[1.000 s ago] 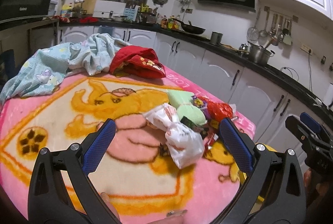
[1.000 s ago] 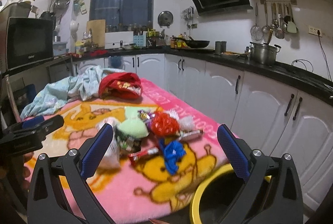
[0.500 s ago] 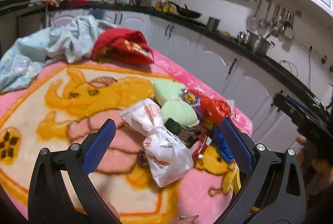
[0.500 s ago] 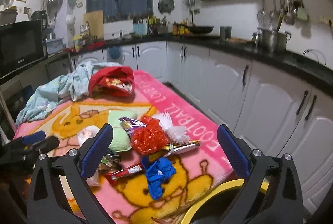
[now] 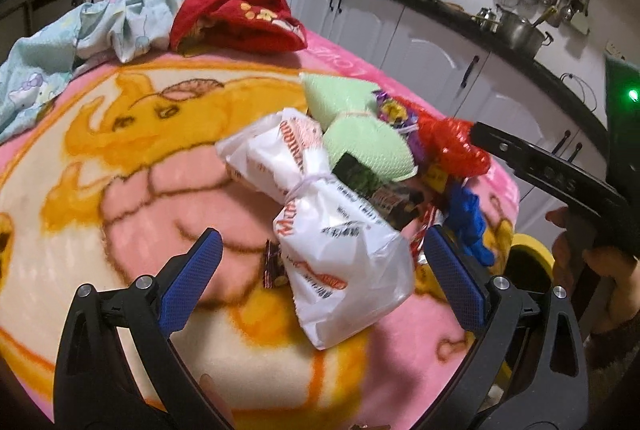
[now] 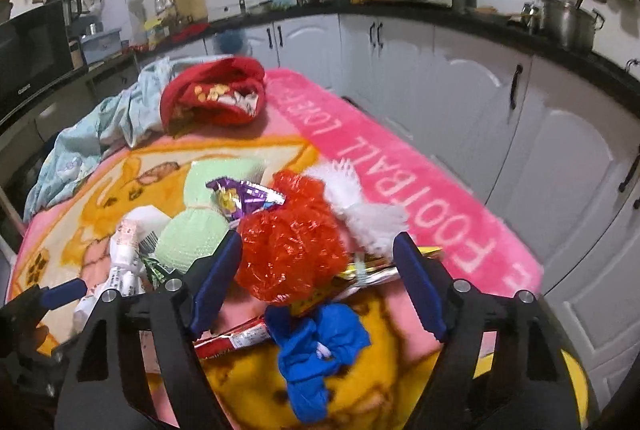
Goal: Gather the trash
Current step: 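Grasp the white plastic bag with the left tool while the right tool grasps the red plastic bag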
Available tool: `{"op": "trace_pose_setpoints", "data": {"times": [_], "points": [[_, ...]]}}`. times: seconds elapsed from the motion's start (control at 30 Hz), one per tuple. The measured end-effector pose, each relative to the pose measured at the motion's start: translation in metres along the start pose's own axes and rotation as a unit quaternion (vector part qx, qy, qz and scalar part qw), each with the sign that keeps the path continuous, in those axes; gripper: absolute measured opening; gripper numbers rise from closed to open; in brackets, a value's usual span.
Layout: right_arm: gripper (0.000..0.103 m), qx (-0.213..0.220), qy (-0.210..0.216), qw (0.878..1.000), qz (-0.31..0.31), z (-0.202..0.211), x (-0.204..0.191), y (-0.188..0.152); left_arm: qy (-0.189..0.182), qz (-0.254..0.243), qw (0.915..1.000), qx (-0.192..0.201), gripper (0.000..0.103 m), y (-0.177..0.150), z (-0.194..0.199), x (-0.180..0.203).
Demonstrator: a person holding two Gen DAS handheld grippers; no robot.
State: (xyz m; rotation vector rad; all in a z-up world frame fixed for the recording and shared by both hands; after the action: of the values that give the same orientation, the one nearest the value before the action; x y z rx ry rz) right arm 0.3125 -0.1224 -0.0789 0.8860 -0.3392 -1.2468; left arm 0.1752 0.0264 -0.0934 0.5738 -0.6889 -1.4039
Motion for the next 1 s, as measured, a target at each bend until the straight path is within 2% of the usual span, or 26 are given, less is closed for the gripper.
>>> {"op": "trace_pose_setpoints", "data": {"times": [0.1, 0.17, 0.2, 0.23, 0.27, 0.37, 0.43, 0.47, 0.5, 0.67, 1.0], "points": [[0.057, -0.022, 0.006, 1.000, -0.011, -0.011, 0.000, -0.004, -0.006, 0.003, 0.9999, -0.010, 0.083, -0.004, -0.004, -0.001], [0.039, -0.034, 0.013, 0.999, -0.012, -0.014, 0.000, -0.007, -0.008, 0.000, 0.9999, -0.012, 0.078, -0.006, -0.004, -0.001], [0.034, -0.037, 0.018, 0.999, -0.013, -0.015, -0.001, -0.008, -0.010, -0.001, 0.9999, -0.014, 0.070, -0.007, -0.004, -0.001], [0.025, -0.038, 0.021, 0.999, -0.012, -0.016, -0.003, -0.008, -0.015, 0.000, 0.9998, -0.016, 0.065, -0.008, -0.005, 0.000], [0.020, -0.040, 0.025, 0.999, -0.011, -0.015, -0.003, -0.009, -0.015, 0.000, 0.9997, -0.018, 0.059, -0.009, -0.005, 0.000], [0.010, -0.039, 0.028, 0.999, -0.004, -0.011, -0.006, -0.010, -0.021, 0.004, 0.9996, -0.019, 0.053, -0.013, -0.004, -0.002], [0.007, -0.036, 0.034, 0.999, -0.001, -0.008, -0.008, -0.012, -0.024, 0.006, 0.9996, -0.017, 0.043, -0.013, -0.002, -0.004], [0.007, -0.035, 0.034, 0.999, 0.001, -0.006, -0.009, -0.013, -0.026, 0.006, 0.9995, -0.015, 0.036, -0.014, 0.000, -0.004], [0.006, -0.032, 0.036, 0.999, 0.001, -0.003, -0.009, -0.013, -0.029, 0.006, 0.9995, -0.013, 0.034, -0.014, 0.002, -0.005], [0.005, -0.023, 0.052, 0.998, 0.000, 0.009, -0.014, -0.015, -0.038, 0.002, 0.9992, -0.011, 0.028, -0.015, 0.007, -0.005], [0.004, 0.012, 0.064, 0.998, 0.015, 0.046, -0.030, -0.013, -0.018, 0.003, 0.9994, 0.028, 0.024, -0.007, 0.037, -0.018]]}}
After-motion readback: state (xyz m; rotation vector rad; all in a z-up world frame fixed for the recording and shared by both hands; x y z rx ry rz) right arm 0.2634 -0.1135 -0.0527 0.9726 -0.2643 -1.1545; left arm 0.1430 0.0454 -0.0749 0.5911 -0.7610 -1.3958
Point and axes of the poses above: each gripper's, at about its wrist camera, not at the fingertips, and z roughly against the way its jaws point, x to its right, y to its top, the point moved 6 cm from there along -z, roughly the way its jaws point, and after that the axes turned 11 degrees about -z, right-handed, at the moved point
